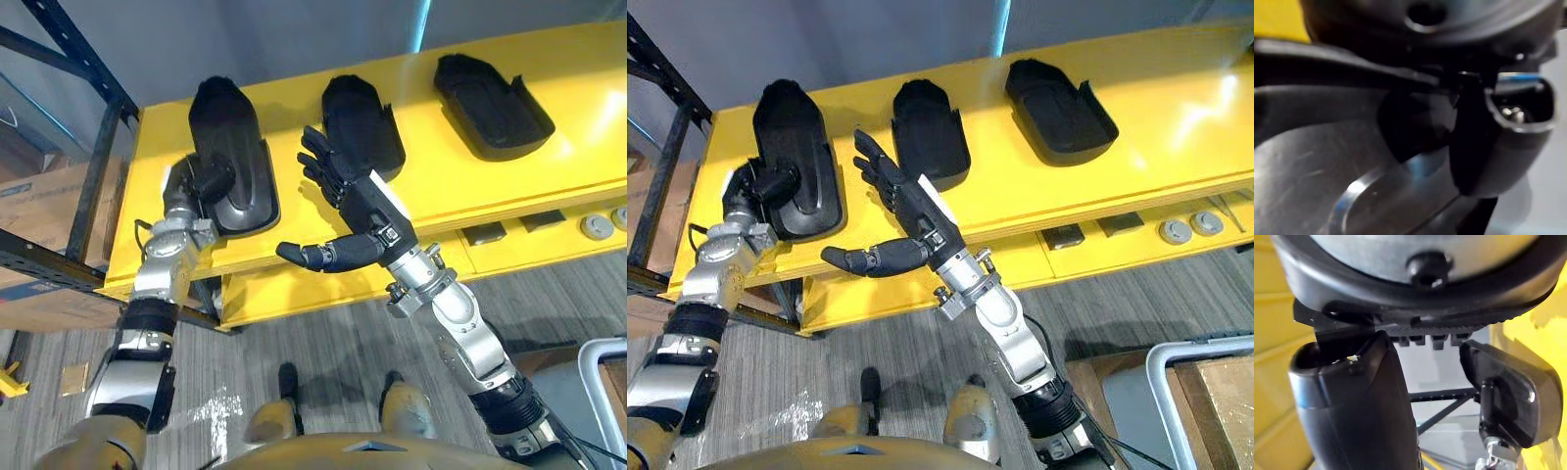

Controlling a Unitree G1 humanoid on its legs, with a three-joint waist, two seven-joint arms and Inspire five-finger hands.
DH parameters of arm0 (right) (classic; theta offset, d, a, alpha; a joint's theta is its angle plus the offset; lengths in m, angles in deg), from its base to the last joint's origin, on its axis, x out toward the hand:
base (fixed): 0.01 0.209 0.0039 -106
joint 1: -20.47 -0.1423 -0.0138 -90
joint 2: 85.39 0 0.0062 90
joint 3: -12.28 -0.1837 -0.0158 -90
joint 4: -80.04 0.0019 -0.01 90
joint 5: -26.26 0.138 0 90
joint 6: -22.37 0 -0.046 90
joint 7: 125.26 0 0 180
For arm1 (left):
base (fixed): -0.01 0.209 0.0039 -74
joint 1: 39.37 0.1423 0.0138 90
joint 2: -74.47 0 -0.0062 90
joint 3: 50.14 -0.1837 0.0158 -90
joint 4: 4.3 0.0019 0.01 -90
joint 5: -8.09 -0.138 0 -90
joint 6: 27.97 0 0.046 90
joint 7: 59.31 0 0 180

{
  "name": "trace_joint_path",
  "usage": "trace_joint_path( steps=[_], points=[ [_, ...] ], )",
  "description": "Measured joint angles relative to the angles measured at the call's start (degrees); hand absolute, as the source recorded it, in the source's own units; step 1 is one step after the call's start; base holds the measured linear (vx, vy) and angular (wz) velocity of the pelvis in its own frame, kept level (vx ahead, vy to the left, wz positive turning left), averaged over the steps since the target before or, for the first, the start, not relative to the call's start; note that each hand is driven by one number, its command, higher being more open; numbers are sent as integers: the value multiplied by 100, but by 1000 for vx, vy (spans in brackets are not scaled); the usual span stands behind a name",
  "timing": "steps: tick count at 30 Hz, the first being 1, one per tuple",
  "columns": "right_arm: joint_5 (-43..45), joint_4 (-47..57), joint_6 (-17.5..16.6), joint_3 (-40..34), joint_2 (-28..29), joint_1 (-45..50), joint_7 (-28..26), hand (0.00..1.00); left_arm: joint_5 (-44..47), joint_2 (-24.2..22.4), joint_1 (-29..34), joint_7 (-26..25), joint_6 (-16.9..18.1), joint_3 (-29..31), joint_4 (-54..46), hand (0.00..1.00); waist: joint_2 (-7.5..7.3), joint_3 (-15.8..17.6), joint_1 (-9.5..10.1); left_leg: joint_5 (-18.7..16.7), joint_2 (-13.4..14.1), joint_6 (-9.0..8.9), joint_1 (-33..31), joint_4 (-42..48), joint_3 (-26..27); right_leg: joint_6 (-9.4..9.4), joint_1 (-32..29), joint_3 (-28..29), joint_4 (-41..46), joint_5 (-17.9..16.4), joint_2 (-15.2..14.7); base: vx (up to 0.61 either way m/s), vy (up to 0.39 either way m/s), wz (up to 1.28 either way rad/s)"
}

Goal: Walk over and take three plastic housings, then place them on the shelf

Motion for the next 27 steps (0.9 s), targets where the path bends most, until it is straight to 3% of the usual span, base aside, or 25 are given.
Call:
trace_joint_path(
  steps=[4,13,27],
  points=[
    [-3,105,9,191,-2,-174,148,100,-329,160,-424,-397,-242,7,239,100,-23,103,-141,52,6,3,-94,-13,19,22,-158,17,95,23,-2,-13,-13,-1],
    [-7,503,10,479,58,-132,341,100,-872,306,-764,-747,-754,7,418,100,-39,189,-191,41,0,19,-47,-16,229,67,-179,144,37,69,10,1,-5,-7],
    [4,552,13,473,33,461,287,100,-1969,522,-917,-354,-1250,61,728,100,-8,176,-304,-26,2,81,152,-33,440,139,52,299,-237,222,64,-2,1,-7]
  ],
)
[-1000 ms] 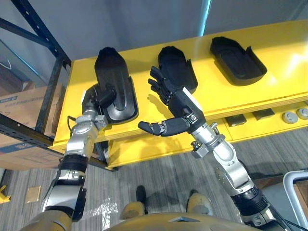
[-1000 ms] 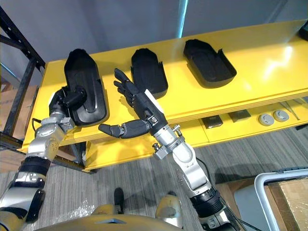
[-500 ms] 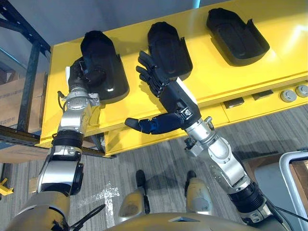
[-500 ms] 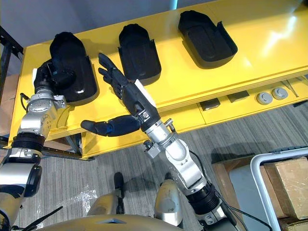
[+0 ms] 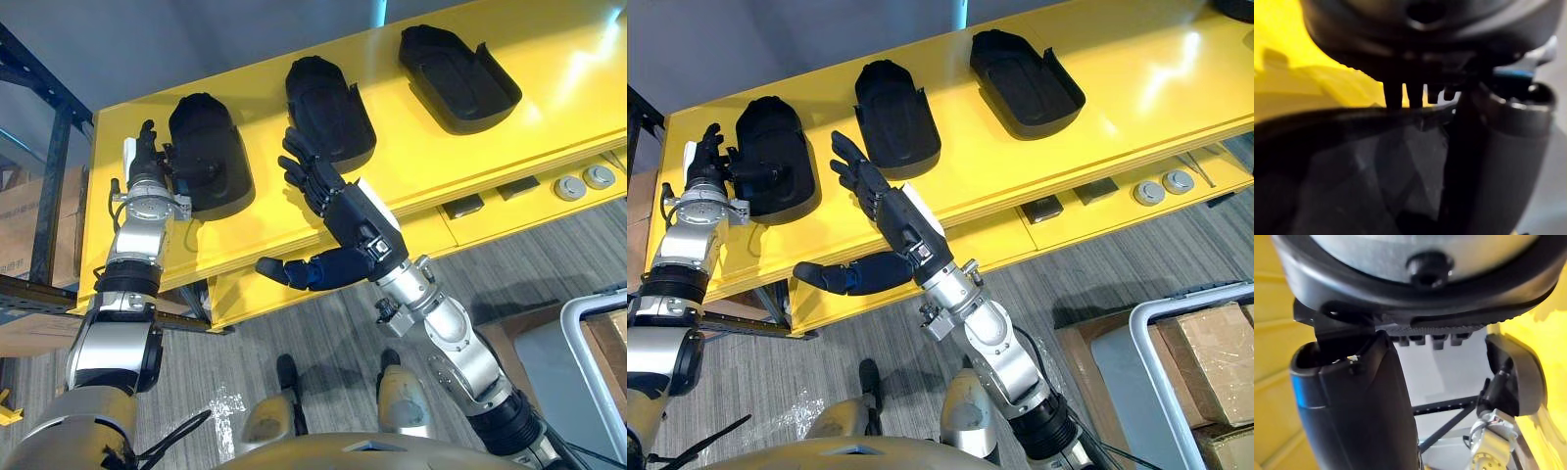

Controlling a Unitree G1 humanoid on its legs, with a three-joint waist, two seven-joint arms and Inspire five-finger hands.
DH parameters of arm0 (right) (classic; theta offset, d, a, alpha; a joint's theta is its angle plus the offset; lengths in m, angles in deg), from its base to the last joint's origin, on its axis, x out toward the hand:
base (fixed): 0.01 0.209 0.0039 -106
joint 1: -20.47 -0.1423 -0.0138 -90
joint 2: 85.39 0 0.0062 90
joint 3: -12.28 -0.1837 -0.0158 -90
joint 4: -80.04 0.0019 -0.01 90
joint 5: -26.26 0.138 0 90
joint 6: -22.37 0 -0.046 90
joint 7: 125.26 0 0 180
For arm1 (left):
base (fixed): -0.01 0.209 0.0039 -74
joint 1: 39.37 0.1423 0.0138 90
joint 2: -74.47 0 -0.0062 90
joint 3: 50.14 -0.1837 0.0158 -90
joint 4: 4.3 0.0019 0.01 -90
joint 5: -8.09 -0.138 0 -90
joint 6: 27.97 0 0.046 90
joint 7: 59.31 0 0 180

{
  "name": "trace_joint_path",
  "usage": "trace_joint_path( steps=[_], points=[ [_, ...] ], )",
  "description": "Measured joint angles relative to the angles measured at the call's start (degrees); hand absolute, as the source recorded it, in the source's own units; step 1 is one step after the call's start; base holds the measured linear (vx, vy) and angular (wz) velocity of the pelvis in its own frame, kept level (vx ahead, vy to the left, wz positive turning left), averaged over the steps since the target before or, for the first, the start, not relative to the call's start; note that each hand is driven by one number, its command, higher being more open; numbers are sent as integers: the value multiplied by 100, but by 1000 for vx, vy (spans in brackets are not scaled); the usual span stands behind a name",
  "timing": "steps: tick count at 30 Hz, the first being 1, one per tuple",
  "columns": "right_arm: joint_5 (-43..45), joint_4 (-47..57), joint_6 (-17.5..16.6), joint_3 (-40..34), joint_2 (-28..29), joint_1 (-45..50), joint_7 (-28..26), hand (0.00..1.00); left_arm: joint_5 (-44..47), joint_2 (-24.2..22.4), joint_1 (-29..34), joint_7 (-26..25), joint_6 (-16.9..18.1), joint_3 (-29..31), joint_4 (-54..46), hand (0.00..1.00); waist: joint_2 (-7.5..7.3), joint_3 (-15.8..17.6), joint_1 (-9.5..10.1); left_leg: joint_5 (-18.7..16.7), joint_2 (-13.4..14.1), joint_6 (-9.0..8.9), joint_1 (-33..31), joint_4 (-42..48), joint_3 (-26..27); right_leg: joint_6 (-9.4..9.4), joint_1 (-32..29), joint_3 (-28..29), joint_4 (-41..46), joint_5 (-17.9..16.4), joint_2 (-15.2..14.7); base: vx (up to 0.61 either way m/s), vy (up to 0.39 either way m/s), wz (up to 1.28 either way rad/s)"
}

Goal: Walk over and take three plastic housings, then place them on the shelf

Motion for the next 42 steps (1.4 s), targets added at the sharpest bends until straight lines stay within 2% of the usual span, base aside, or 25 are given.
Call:
trace_joint_path(
  steps=[5,7,11,14,15,16,19,20,23,25,26,27,28,31,34,37,42],
  points=[
    [-19,-2,-3,-25,0,167,109,100,43,103,-17,-97,52,-1,158,100,30,-20,7,2,3,-3,58,-22,-13,-4,44,7,-14,4,15,26,-9,2],
    [-21,-1,-17,-99,1,222,134,100,118,104,-16,-327,138,-2,161,100,28,-25,24,-3,6,-8,105,-24,-13,-7,105,0,-37,5,22,16,-6,0],
    [-37,-84,-150,-264,12,408,165,100,540,139,-14,-930,645,8,-153,100,25,-88,31,-8,15,-10,138,-27,-29,-24,226,-60,-194,81,39,14,-4,3],
    [-118,-301,-255,-270,36,413,229,100,846,151,-13,-1306,1135,55,-1052,100,2,-147,46,-20,7,10,225,-29,-21,-10,431,-85,-453,219,49,-8,25,-1],
    [-119,-363,-259,-253,55,421,244,100,965,151,-13,-1374,1327,57,-1300,100,-2,-248,50,-28,4,19,217,-32,-17,3,457,-89,-531,253,51,-3,52,-1],
    [-124,-479,-289,-225,101,422,282,100,1153,151,-13,-1410,1676,62,-1648,100,2,-406,48,-37,0,31,234,-34,-13,8,544,-104,-672,326,59,2,43,-1],
    [-133,-534,-299,-215,173,423,380,100,1415,146,2,-1395,2200,71,-2214,100,10,-558,56,-82,7,19,354,-44,17,37,730,-97,-850,392,78,-14,32,-6],
    [-137,-537,-299,-212,183,423,393,100,1435,141,23,-1381,2257,87,-2343,100,20,-617,58,-85,9,20,349,-55,22,43,732,-97,-873,397,81,-34,24,-6],
    [-377,-538,-308,-205,216,438,518,100,1501,31,727,-1288,2451,300,-3456,100,95,-862,51,-103,23,23,341,-58,57,45,817,-108,-1091,495,111,-11,8,-5],
    [-578,-554,-398,-262,226,497,631,100,1495,-341,1646,-1102,2553,390,-4338,100,156,-960,86,-103,24,24,375,-58,-27,66,971,-212,-1238,546,117,9,3,15],
    [-603,-555,-420,-291,228,516,637,100,1488,-466,1887,-1060,2557,396,-4506,100,160,-971,113,-103,25,24,392,-58,-53,65,1004,-238,-1249,546,118,5,-7,23],
    [-666,-556,-489,-346,231,584,666,100,1438,-774,2404,-981,2567,399,-4780,100,159,-999,179,-102,29,22,402,-58,-120,66,1086,-315,-1293,546,122,3,-11,29],
    [-803,-556,-523,-390,236,641,703,100,1367,-1116,3015,-898,2578,428,-5031,100,143,-1050,208,-98,29,16,390,-59,-209,68,1143,-413,-1344,548,124,5,-12,34],
    [-831,-556,-602,-534,275,845,775,100,1274,-1712,4230,-677,2580,425,-5330,100,40,-1151,349,-89,34,4,293,-59,-403,58,1220,-613,-1437,549,138,11,-9,37],
    [-1273,-562,-702,-756,334,1064,989,100,631,-1815,5106,-649,2578,467,-5430,100,-97,-1223,567,-73,16,-3,215,-59,-562,56,1280,-767,-1476,547,132,8,-12,27],
    [-1552,-559,-770,-888,340,1103,1152,100,454,-1819,5464,-525,2673,497,-5620,100,-145,-1249,680,-75,5,-4,202,-61,-594,19,1325,-789,-1509,525,128,-13,-2,11],
    [-1736,-522,-947,-1243,317,1135,1495,100,370,-1983,5685,-230,2974,477,-5841,100,-134,-1244,660,-78,10,-5,24,-60,-614,18,1159,-757,-1503,522,146,-43,-7,4]
  ],
)
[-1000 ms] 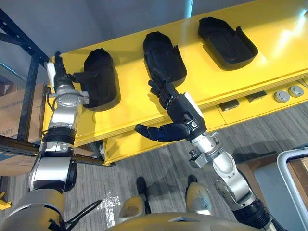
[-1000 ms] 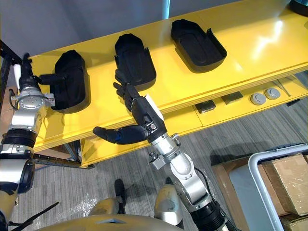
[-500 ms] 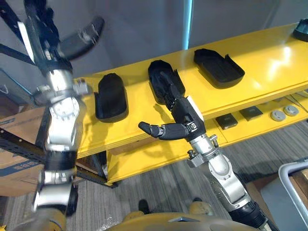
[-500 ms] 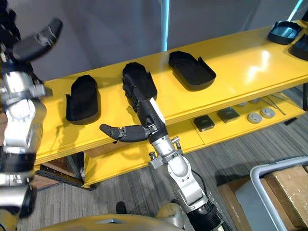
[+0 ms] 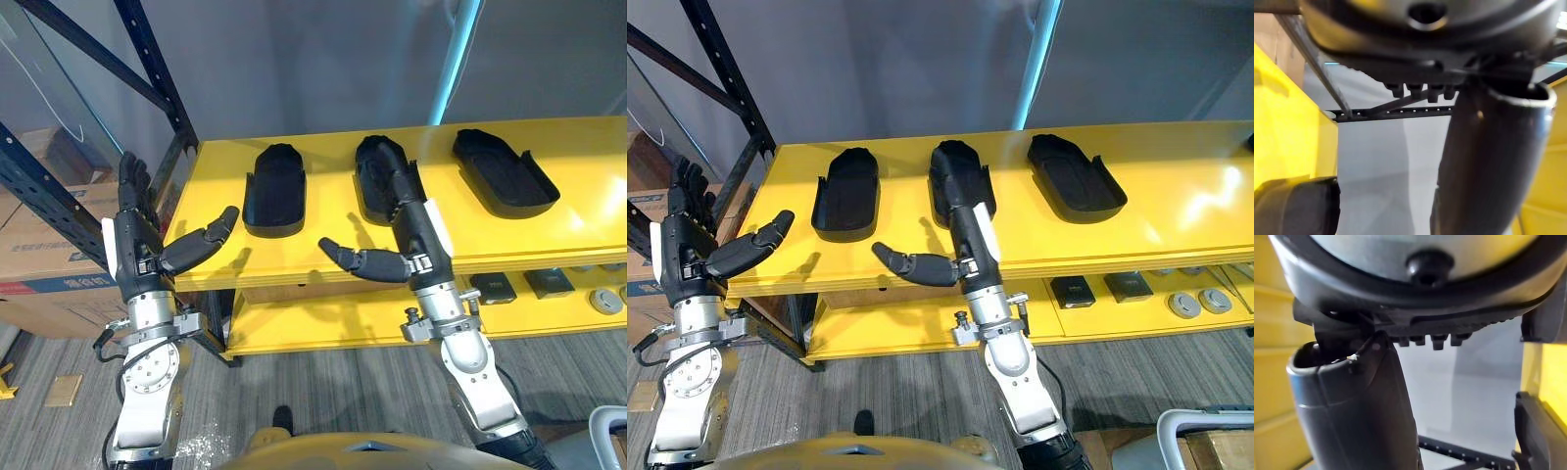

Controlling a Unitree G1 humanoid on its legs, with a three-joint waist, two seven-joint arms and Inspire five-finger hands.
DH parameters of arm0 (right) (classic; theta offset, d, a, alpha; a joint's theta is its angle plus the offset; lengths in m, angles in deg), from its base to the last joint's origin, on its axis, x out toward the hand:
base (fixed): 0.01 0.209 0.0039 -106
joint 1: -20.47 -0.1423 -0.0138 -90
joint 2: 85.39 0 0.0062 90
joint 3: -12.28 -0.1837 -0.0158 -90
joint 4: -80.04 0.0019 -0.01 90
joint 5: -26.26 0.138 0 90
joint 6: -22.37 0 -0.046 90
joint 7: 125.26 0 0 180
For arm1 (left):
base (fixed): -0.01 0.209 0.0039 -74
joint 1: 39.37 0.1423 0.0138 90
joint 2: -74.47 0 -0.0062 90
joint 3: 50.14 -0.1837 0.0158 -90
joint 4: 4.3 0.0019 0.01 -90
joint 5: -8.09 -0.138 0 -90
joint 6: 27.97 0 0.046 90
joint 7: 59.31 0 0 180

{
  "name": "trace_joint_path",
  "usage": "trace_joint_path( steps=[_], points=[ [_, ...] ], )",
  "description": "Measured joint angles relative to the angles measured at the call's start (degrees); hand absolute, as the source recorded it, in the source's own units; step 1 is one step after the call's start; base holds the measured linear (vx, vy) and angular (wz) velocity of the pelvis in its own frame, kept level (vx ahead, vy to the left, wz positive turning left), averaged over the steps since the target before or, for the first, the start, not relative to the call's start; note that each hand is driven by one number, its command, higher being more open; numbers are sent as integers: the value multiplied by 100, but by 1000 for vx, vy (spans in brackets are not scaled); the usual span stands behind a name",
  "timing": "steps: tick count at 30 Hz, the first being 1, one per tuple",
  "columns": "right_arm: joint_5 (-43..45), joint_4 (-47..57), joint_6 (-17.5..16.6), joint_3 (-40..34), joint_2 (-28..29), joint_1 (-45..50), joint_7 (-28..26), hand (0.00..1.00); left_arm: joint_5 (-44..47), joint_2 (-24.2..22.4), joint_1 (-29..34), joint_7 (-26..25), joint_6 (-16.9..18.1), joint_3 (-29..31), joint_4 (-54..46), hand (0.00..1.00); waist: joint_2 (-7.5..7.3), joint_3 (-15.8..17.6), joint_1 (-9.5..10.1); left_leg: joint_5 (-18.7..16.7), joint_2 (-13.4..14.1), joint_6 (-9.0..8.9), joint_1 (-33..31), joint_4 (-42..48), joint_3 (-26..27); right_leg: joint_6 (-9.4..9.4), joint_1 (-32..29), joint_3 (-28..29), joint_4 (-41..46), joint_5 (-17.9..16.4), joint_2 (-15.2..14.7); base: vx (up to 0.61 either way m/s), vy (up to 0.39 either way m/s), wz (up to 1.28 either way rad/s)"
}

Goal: Walk over and take three plastic housings, then place them on the shelf

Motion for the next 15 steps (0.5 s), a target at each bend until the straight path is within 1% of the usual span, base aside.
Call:
trace_joint_path(
  steps=[2,3,4,7,9,11,15],
  points=[
    [-158,2,-128,-216,-66,-22,213,100,8,-18,40,34,134,-96,0,100,14,86,-13,47,0,21,-148,5,0,1,-182,48,64,2,4,-23,-2,1],
    [-201,2,-193,-304,-86,-52,317,100,18,-18,49,40,175,-127,4,100,16,188,-18,73,0,32,-176,22,14,0,-246,82,118,1,2,-30,-2,-4],
    [-224,3,-286,-399,-91,-92,496,100,42,-20,46,37,188,-181,7,100,6,303,-23,111,1,1,-231,24,17,-2,-335,100,170,2,1,-19,-3,-6],
    [-425,102,-445,-646,-97,-197,901,100,117,-17,25,133,197,-301,98,100,-11,597,-29,162,3,22,-323,27,20,-22,-515,135,311,-12,-10,-6,-2,-1],
    [-423,152,-479,-770,-98,-303,1041,100,117,-10,-19,264,163,-326,278,100,-9,752,-41,163,3,21,-336,27,26,-24,-561,155,371,-17,-13,0,0,0],
    [-413,260,-487,-923,-100,-378,1133,100,116,7,-126,277,137,-382,449,100,-6,910,-30,164,4,21,-354,27,23,-56,-596,159,410,-41,-15,0,0,0],
    [-403,316,-587,-1100,-118,-386,1112,100,126,96,-189,211,132,-385,649,100,-2,985,-71,166,4,22,-427,29,25,-85,-721,175,507,-61,-22,16,-6,0]
  ],
)
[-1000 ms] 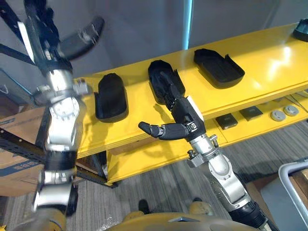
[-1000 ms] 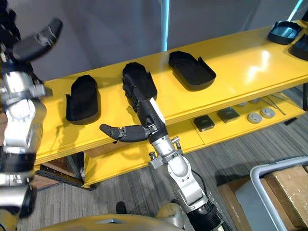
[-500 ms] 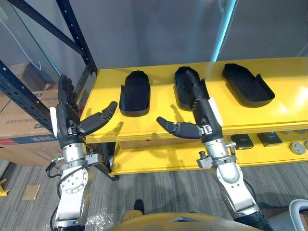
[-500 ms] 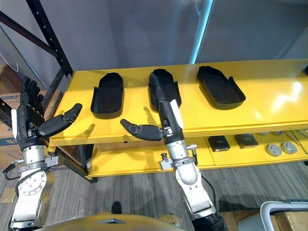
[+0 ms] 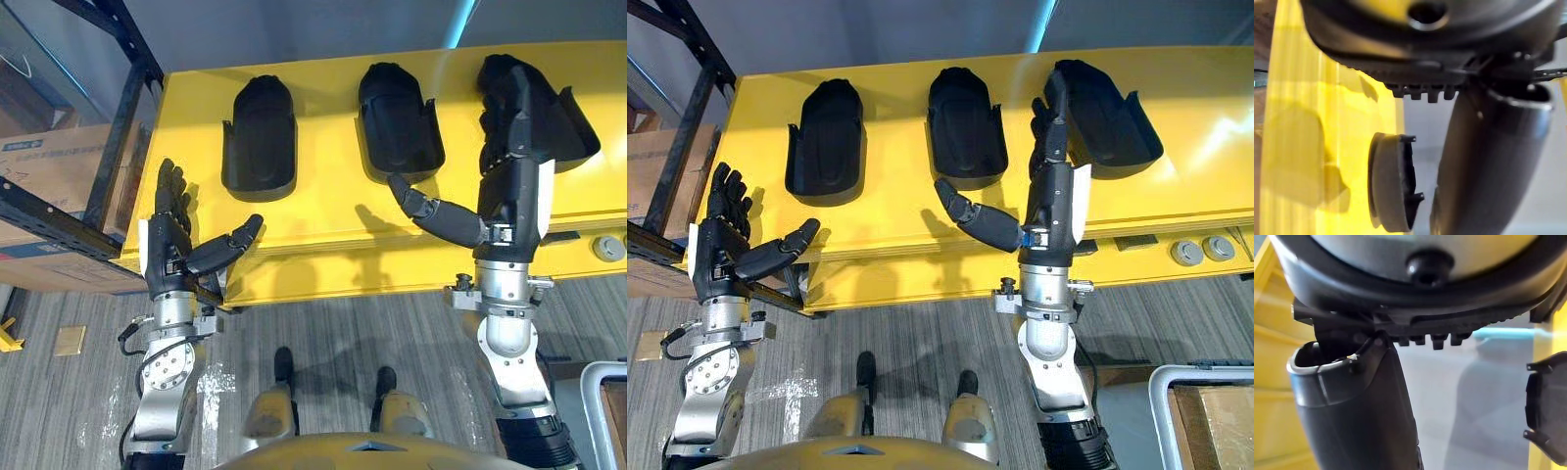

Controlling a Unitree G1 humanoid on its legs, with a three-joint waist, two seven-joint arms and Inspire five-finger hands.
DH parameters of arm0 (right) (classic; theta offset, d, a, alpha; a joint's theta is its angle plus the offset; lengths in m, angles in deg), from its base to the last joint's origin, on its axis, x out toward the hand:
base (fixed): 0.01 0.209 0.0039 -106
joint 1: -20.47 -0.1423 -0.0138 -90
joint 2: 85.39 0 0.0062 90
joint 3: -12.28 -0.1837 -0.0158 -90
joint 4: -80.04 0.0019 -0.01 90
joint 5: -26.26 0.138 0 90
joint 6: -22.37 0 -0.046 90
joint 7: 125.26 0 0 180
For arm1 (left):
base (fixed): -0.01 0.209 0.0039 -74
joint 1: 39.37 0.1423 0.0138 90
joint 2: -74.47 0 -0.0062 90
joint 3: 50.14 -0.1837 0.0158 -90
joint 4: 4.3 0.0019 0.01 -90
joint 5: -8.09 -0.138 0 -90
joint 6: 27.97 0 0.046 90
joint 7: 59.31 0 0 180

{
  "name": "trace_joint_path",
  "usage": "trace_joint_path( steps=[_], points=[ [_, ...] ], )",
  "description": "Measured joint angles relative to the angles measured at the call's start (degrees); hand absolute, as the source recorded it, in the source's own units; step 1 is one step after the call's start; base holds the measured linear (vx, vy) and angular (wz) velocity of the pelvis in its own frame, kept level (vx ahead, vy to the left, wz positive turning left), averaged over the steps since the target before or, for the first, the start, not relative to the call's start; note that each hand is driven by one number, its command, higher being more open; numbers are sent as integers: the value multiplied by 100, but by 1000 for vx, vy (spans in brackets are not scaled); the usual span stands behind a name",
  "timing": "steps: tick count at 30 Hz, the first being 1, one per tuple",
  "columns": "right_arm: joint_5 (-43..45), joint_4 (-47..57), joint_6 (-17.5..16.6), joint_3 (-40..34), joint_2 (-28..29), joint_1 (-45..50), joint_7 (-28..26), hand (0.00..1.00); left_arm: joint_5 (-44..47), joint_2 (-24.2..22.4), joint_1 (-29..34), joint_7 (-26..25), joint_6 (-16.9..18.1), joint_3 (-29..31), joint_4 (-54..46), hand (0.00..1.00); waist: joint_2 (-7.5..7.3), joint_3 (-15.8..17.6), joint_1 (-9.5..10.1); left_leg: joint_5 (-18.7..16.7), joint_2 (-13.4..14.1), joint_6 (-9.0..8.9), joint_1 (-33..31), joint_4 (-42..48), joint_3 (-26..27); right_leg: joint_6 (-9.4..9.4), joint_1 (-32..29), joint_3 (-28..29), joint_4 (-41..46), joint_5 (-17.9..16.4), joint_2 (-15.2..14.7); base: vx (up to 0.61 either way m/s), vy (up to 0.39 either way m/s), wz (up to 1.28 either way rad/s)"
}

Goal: Walk over and take three plastic housings, then place them on the shelf

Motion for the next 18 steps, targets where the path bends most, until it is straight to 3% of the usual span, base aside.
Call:
trace_joint_path(
  steps=[11,18],
  points=[
    [6,24,2,-217,-134,75,-329,100,-16,26,-294,-45,-304,13,340,100,77,292,-125,-99,9,-14,108,106,157,-14,-140,214,409,-259,-32,-3,-10,-8],
    [23,37,9,-451,-145,150,-365,100,-242,222,-592,-504,-419,90,734,100,123,322,-221,-184,14,-25,89,259,235,-2,-183,311,488,-268,-37,0,3,-5]
  ],
)
